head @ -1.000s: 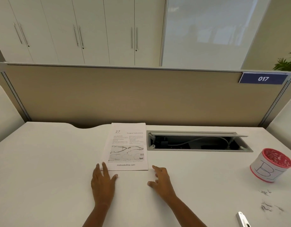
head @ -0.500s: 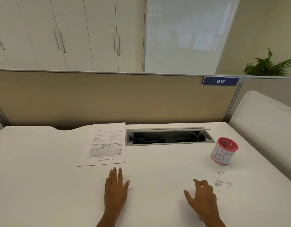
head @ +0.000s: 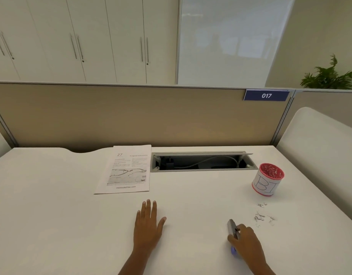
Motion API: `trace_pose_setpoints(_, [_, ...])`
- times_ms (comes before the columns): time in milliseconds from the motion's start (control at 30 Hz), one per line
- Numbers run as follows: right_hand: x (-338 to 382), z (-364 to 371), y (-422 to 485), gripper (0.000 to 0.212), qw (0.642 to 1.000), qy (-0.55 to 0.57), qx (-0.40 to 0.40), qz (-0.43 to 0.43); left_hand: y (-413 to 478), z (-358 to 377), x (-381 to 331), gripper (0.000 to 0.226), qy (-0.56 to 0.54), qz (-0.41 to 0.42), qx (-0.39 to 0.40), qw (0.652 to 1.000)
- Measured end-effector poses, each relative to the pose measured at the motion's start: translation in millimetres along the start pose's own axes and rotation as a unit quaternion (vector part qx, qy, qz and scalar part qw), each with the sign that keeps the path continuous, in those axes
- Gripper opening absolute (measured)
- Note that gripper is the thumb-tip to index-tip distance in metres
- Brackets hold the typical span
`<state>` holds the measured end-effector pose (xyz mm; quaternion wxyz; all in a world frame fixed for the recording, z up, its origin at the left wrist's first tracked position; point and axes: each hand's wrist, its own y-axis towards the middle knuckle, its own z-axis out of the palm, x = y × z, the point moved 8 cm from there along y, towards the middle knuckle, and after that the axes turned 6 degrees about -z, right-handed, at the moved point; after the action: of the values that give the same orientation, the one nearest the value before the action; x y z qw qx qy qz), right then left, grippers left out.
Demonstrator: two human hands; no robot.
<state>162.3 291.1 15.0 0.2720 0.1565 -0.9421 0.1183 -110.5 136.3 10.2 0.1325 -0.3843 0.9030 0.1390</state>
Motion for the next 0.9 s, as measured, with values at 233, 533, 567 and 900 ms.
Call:
trace_pose_setpoints(233, [58, 4, 37, 0.017, 0.998, 0.036, -0.008, -0.05, 15, 10, -10, 0.064, -0.001, -0.016, 0.018, 1.0])
trace_pose_setpoints(533, [112, 22, 99, 0.034, 0.998, -0.034, 0.003, -0.061, 49, 25, -25, 0.08, 0.023, 0.009, 0.053, 0.998])
trace_pose_setpoints(567, [117, 24, 104, 0.035, 0.997, -0.04, 0.003, -0.062, 52, 26, -26, 0.08, 0.022, 0.01, 0.058, 0.998])
trace_pose_setpoints(900, [156, 45, 137, 0.042, 0.993, -0.074, 0.005, -0.094, 62, 45, -27, 0.081, 0.012, -0.002, 0.085, 0.996])
